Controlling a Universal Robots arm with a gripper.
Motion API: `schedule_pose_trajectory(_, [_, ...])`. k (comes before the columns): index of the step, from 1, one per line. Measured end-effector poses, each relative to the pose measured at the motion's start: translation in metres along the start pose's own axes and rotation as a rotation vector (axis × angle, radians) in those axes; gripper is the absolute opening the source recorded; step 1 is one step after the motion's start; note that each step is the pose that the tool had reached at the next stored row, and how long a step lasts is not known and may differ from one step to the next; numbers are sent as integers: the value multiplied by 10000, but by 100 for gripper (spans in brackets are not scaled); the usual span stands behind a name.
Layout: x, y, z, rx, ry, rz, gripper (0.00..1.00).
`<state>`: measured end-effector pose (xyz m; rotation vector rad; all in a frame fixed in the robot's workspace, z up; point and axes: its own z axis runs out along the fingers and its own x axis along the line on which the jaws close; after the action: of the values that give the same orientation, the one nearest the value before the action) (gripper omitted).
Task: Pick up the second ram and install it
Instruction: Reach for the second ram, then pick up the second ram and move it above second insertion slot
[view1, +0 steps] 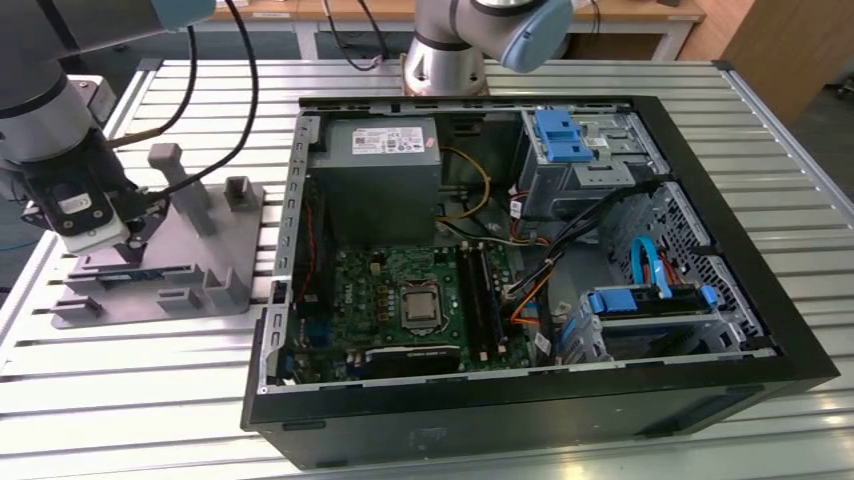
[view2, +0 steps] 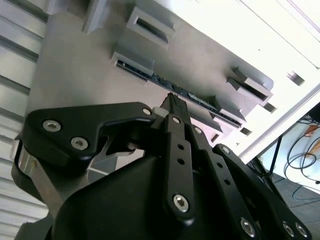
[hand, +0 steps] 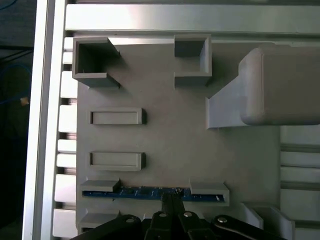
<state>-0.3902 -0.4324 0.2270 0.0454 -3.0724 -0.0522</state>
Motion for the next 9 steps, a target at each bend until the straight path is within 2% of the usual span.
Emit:
schedule_pose_trajectory(5, [20,-83,85,5,0,-4,10])
schedule_pose_trajectory(9, [20,-84,90,32,1,-14,10])
